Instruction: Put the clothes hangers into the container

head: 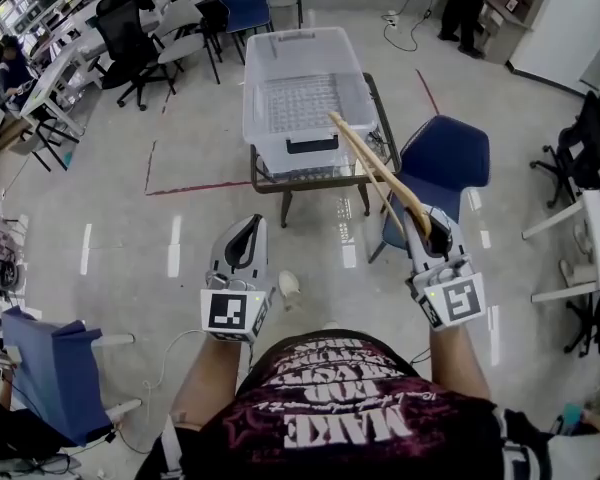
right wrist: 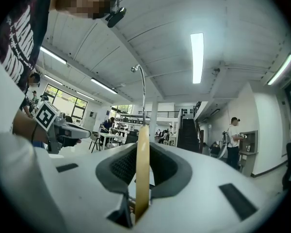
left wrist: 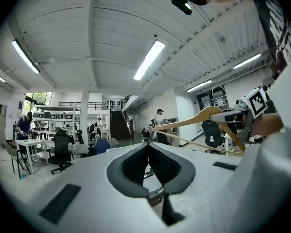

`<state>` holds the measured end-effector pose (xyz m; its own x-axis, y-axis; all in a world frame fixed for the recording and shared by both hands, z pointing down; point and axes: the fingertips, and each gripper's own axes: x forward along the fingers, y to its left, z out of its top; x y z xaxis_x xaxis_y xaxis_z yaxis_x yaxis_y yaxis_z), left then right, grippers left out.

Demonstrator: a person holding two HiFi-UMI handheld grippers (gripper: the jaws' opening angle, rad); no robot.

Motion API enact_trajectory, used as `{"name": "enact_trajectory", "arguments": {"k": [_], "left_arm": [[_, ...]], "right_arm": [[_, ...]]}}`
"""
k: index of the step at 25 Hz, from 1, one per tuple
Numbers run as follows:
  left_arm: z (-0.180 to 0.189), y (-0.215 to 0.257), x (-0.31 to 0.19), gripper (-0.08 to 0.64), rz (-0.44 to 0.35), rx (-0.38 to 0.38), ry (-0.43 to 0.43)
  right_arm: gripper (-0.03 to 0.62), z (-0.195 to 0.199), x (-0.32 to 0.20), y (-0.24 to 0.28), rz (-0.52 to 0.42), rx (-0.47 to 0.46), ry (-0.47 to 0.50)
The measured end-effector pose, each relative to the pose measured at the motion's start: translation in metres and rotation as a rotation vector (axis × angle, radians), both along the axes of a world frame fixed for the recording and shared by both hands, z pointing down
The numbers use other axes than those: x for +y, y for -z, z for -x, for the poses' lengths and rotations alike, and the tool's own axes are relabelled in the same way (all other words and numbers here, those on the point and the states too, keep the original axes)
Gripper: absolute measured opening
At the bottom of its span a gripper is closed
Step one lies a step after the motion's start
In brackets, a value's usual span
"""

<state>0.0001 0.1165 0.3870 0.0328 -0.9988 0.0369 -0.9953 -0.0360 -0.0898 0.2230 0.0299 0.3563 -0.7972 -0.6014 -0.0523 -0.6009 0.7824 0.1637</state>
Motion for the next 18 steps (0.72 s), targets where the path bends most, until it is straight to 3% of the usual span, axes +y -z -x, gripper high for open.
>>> {"name": "enact_trajectory", "arguments": {"k": [12, 18], "left_arm": [[0.033, -0.015, -0.072, 0.006, 0.035, 0.030, -0.028], [0.067, -0.016, -0.113, 0.006, 0.038, 0.032, -0.024]], "right_arm": [[0.060, 0.039, -0.068, -0.008, 0.023, 0.012, -0.009], [0.060, 0.077, -0.108, 0.000, 0.009, 0.015, -0.002]]}}
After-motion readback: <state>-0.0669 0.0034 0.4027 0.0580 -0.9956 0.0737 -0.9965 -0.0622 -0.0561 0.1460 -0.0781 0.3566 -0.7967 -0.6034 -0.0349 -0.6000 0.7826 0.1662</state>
